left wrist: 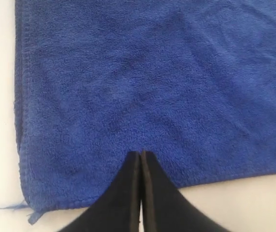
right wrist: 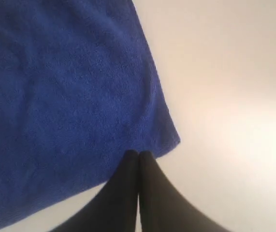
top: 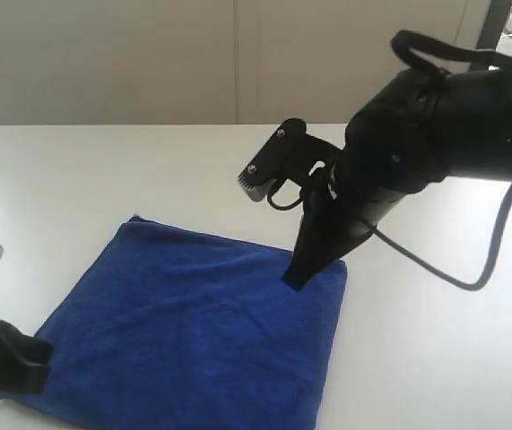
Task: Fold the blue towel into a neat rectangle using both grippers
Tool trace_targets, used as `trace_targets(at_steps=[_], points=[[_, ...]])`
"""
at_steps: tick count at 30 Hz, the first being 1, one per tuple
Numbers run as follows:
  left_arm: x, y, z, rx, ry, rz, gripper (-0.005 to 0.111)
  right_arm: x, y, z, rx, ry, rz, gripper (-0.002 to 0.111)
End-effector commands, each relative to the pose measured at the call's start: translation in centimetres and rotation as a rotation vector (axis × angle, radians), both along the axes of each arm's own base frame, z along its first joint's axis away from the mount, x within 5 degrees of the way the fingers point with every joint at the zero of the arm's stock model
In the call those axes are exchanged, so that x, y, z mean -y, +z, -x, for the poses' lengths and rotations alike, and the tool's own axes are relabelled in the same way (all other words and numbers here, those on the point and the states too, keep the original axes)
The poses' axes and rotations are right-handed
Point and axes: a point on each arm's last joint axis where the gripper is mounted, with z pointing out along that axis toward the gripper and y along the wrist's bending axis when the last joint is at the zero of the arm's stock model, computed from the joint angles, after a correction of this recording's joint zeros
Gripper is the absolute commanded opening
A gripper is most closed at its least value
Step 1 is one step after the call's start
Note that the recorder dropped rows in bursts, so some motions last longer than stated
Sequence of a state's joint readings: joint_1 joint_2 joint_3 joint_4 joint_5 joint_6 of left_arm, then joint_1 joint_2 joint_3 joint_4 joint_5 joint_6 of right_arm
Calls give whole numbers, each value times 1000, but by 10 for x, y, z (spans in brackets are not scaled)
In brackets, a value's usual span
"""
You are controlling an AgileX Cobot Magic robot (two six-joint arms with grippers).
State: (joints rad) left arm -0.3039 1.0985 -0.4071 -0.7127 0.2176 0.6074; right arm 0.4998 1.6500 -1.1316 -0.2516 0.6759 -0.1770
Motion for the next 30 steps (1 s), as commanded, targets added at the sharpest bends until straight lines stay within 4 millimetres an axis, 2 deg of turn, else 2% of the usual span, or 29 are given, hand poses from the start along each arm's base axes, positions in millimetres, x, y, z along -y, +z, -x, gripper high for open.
trace_targets(at_steps=[1, 6, 12, 15, 18, 22, 26, 30], points=[[5, -3, -20, -35, 20, -8, 0, -3, -2, -12, -18, 110, -117, 0], [10, -4, -36, -56, -5, -29, 0, -25, -6, -36, -100, 220, -307, 0], [9, 3, -36, -13, -15, -40, 0, -54, -29, -83, -143, 317, -368, 0], [7, 15, -34, 54, -2, -26, 0, -68, -41, -107, -175, 352, -381, 0], [3, 28, -26, 141, 19, -11, 0, -80, -57, -124, -215, 395, -403, 0], [-8, 33, -9, 246, 87, 4, 0, -91, -70, -143, -219, 428, -429, 0], [-13, 34, 7, 287, 102, 27, 0, -99, -80, -153, -223, 444, -461, 0], [-15, 37, 15, 309, 93, 41, 0, -102, -94, -161, -215, 437, -465, 0]])
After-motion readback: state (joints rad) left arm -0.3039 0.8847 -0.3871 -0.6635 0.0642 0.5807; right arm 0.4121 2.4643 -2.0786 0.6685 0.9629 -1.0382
